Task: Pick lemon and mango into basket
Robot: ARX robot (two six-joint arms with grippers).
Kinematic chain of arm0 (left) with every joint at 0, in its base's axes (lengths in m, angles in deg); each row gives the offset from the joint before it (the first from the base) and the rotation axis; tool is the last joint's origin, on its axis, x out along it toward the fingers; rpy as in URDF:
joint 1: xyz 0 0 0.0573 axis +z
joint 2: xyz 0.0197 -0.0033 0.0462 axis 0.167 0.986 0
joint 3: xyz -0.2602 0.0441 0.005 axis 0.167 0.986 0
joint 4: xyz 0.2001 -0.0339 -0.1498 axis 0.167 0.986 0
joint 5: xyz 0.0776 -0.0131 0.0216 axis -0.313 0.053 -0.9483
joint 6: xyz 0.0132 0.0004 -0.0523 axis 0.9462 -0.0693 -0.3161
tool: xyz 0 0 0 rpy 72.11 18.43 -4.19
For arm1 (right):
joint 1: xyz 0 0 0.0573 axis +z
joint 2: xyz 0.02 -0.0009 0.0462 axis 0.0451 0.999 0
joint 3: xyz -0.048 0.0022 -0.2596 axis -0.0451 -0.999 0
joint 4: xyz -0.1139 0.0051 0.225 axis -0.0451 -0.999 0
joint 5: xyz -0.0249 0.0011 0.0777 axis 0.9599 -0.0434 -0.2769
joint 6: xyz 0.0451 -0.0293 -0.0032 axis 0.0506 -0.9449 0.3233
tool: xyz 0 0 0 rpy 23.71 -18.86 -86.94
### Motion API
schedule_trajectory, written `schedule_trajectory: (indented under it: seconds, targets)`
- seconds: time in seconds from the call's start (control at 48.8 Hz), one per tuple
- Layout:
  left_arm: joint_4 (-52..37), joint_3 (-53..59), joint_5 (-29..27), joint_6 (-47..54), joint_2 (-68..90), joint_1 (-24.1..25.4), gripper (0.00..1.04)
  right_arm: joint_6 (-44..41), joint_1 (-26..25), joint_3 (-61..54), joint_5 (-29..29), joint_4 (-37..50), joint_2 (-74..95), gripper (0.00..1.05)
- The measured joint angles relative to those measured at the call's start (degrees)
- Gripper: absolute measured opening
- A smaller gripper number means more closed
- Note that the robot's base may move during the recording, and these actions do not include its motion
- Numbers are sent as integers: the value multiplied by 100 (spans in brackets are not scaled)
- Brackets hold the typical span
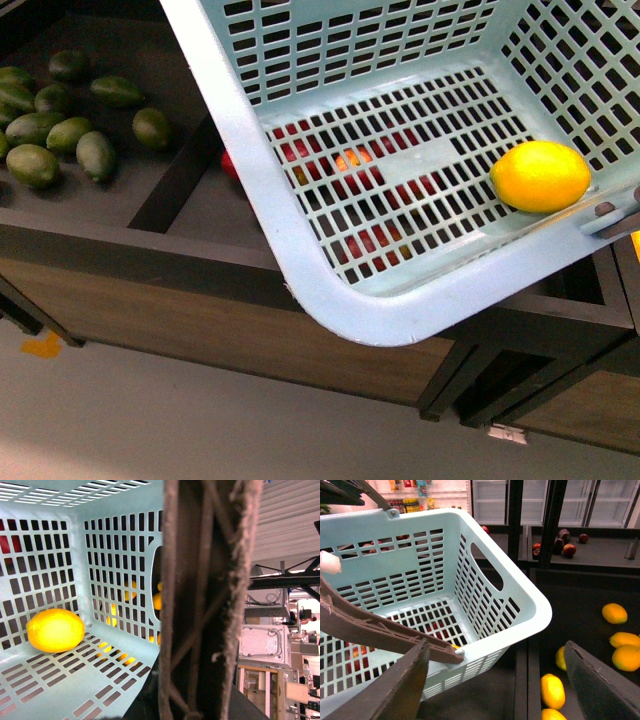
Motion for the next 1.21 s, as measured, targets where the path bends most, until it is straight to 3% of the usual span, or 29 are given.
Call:
schedule_trajectory:
  seconds: [0.102, 1.208]
  targets:
    - [0, 0, 9, 7, 4, -55, 5, 2, 0, 0, 20, -2, -2, 98]
    - [2, -13, -11, 0, 15, 0, 5, 0, 11, -2, 0, -15, -13, 96]
